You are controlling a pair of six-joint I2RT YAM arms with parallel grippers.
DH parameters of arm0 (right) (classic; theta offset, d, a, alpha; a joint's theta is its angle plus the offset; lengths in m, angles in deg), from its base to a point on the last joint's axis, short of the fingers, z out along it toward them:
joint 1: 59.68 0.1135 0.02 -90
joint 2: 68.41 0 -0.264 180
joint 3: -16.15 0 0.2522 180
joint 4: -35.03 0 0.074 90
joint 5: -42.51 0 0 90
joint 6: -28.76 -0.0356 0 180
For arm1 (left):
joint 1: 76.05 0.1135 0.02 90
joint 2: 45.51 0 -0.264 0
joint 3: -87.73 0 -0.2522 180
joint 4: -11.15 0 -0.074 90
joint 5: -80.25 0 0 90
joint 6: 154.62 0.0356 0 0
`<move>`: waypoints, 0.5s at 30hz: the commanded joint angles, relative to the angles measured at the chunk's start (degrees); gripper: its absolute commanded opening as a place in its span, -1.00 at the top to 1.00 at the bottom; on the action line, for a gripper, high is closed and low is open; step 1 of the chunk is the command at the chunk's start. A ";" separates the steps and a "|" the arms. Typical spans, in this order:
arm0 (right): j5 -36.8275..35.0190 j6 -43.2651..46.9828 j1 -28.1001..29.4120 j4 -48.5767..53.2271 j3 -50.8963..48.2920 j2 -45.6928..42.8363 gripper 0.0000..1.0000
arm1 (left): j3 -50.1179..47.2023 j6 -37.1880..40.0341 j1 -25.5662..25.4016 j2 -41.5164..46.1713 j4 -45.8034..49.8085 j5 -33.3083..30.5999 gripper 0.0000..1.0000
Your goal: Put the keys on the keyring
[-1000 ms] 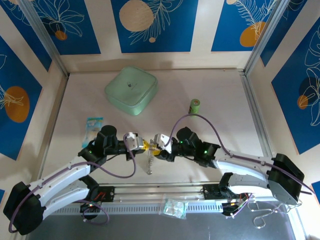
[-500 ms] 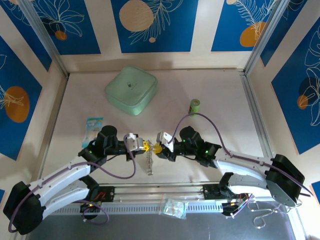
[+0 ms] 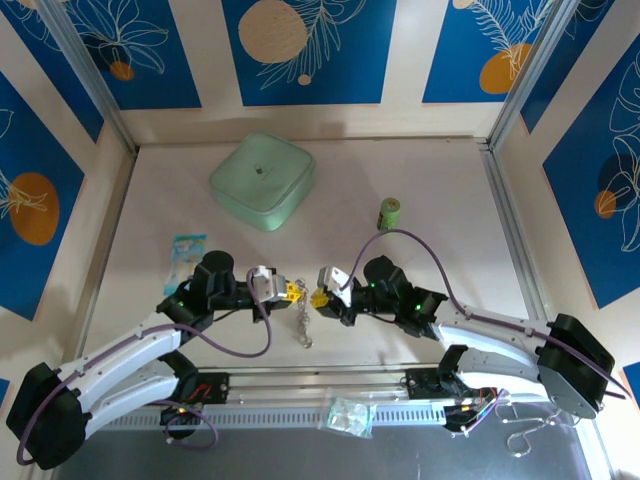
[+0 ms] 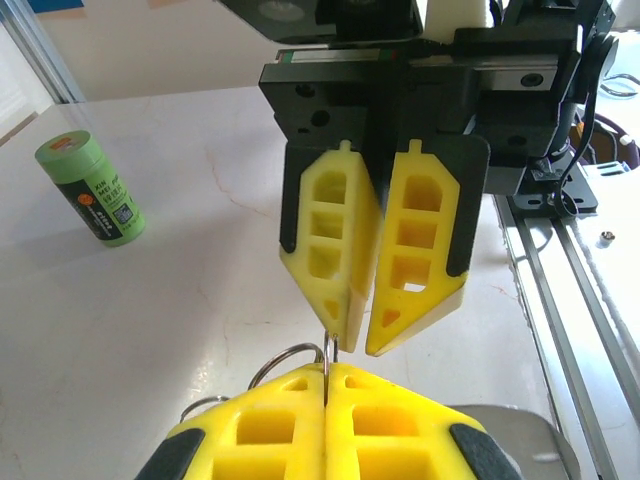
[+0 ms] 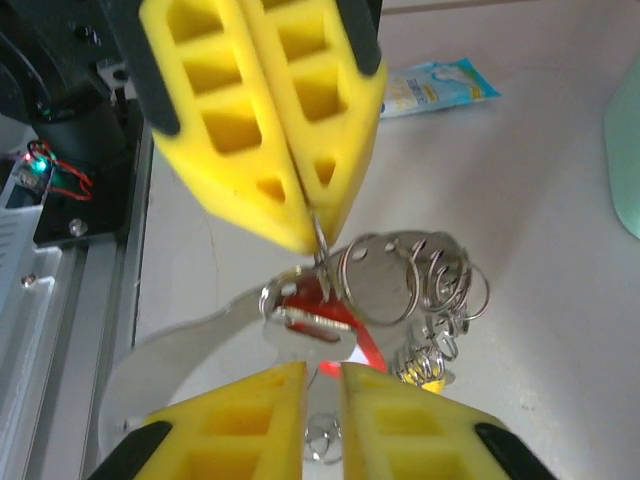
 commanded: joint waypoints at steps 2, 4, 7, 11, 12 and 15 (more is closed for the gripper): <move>0.64 0.99 0.19 0.15 0.23 -0.38 0.76 | 0.27 -0.09 -0.63 -0.01 -2.03 2.34 1.00; 1.47 1.26 0.36 -0.45 0.75 0.47 0.78 | 0.27 -0.09 -0.63 0.06 -1.96 2.34 1.00; 1.76 1.53 0.65 -1.78 1.45 1.75 0.78 | 0.27 -0.06 -0.63 0.06 -1.79 2.38 1.00; 1.41 1.97 0.88 -3.45 2.13 2.64 0.74 | 0.27 0.00 -0.63 0.26 -1.59 2.34 1.00; 1.28 2.10 0.94 -3.85 2.28 2.74 0.72 | 0.23 0.01 -0.63 0.28 -1.50 2.38 1.00; 0.94 2.33 0.97 -4.82 2.51 2.58 0.66 | 0.27 -0.09 -0.63 0.19 -1.59 2.56 1.00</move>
